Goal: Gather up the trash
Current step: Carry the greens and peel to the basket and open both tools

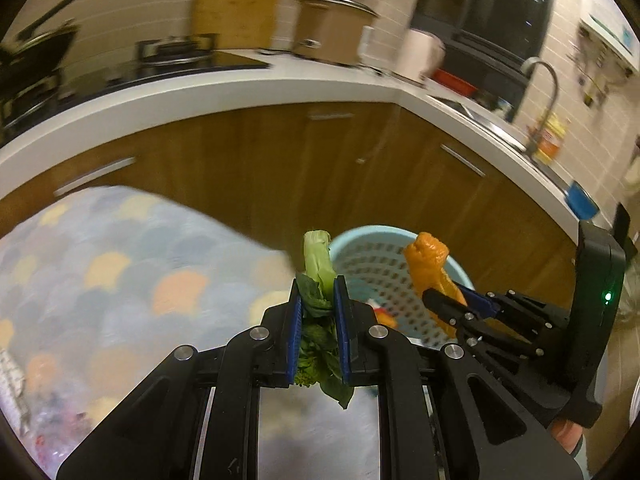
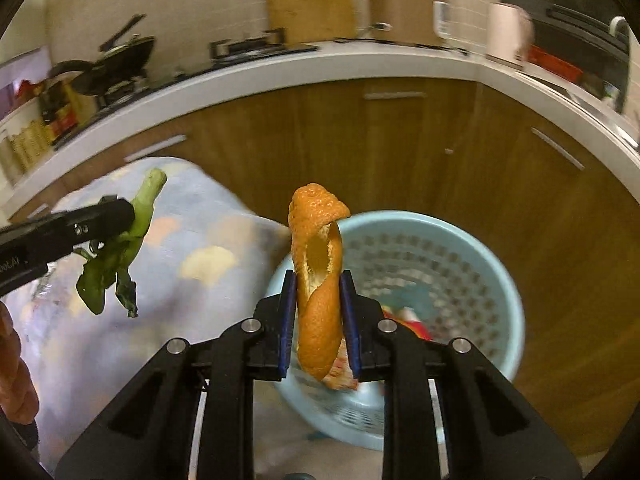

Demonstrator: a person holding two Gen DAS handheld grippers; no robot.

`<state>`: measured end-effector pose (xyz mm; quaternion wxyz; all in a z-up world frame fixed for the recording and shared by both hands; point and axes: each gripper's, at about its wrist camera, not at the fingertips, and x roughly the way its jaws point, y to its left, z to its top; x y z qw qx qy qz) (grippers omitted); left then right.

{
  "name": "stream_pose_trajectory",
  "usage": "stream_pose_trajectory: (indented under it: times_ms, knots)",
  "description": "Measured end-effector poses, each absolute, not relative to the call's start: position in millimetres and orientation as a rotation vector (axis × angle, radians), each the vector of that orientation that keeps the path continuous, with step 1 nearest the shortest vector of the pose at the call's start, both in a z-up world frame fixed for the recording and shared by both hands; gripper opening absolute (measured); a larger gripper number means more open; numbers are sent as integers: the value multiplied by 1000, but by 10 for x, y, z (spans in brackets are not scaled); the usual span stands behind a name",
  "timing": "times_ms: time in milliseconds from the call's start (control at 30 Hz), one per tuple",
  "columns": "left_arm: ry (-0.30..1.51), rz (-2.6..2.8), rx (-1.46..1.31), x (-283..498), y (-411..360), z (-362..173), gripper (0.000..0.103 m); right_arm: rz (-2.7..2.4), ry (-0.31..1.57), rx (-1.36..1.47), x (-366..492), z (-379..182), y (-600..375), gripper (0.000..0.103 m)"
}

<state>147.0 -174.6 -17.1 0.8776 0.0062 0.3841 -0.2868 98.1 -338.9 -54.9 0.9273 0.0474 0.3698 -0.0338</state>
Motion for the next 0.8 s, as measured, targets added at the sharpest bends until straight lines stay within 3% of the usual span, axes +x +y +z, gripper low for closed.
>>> stream_pose_trajectory:
  times_ms: [500, 633, 667, 700, 767, 800]
  knots:
    - [838, -699, 83, 1475, -2532, -382, 13, -158, 806, 215, 876, -748, -3962, 19]
    - [853, -710, 110, 1469, -2597, -426, 16, -180, 826, 224, 893, -784, -3994, 28]
    - [855, -708, 114, 1468, -2597, -438, 19, -185, 830, 232, 887, -792, -4012, 38]
    - [855, -707, 115, 1466, -2602, -439, 33, -193, 827, 237, 883, -789, -4025, 49]
    - [840, -681, 112, 1454, -2558, -426, 54, -204, 818, 240, 851, -769, -4041, 54]
    - [831, -675, 113, 1450, -2540, -413, 54, -204, 816, 240, 840, -761, -4040, 54]
